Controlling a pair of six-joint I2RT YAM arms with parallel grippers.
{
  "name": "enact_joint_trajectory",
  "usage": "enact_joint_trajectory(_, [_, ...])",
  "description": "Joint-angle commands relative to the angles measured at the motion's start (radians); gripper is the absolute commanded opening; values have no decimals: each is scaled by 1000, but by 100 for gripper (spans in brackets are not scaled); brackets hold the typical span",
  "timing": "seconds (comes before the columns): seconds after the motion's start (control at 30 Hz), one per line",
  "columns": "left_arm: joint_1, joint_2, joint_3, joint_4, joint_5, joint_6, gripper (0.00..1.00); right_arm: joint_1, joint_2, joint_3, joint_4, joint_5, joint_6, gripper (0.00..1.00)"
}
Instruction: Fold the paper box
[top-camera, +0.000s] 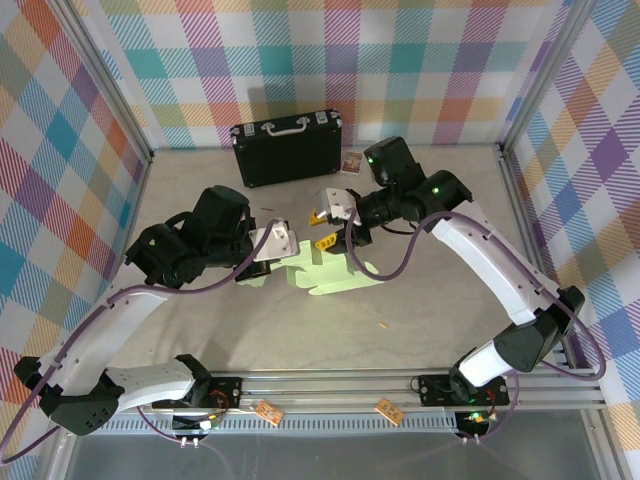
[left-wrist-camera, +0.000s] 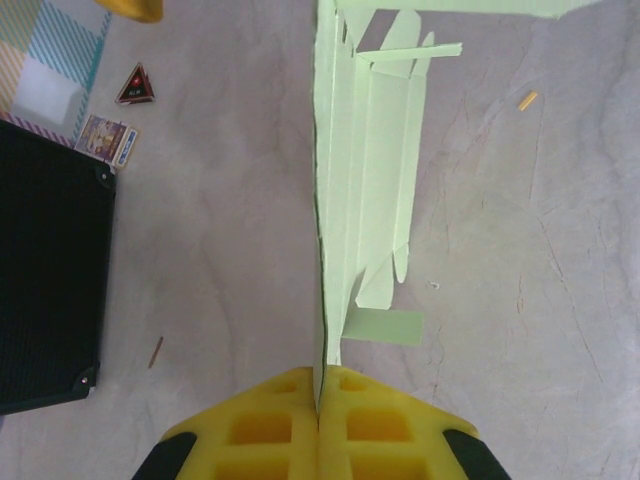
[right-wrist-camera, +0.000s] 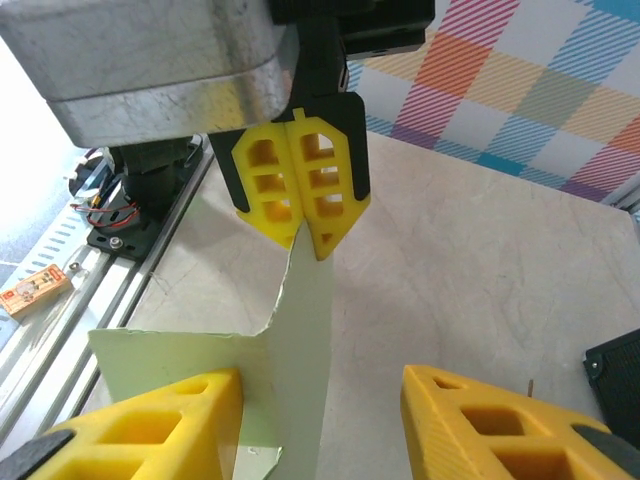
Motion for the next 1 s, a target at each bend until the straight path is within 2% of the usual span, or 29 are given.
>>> enact_joint_trajectory(0.0, [-16,4,3,33,31,-1,0,21,11,19,-23,-60,-18,45])
enact_joint_trajectory(0.17, [-18,0,0,40,22,-10,0,40,32,13,-25,-55,-16,42])
enact_joint_trajectory(0.27, [-20,-3,0,40,22,-13,0,46,38,10,-18,-41,-11,34])
enact_joint_trajectory(0.33, [-20,-8,-5,44,25,-16,0,48,39,9,-12,-37,-9,32])
enact_joint_trajectory(0.43, [-20,-17,-12,47,24,-18,0,48,39,8,-1,-22,-4,23])
enact_joint_trajectory(0.6, [-19,-22,-12,46,20,-18,0,50,27,4,32,17,18,0])
enact_joint_trajectory(0.83, [-22,-24,-7,54,8,-25,0,50,7,-12,62,54,17,0])
enact_joint_trajectory(0.87, [-21,-25,-7,59,3,-32,8,50,-1,-21,76,59,15,0])
enact_joint_trajectory(0.97, [-21,-45,-5,66,-24,-56,44,50,-26,-41,83,97,-9,0])
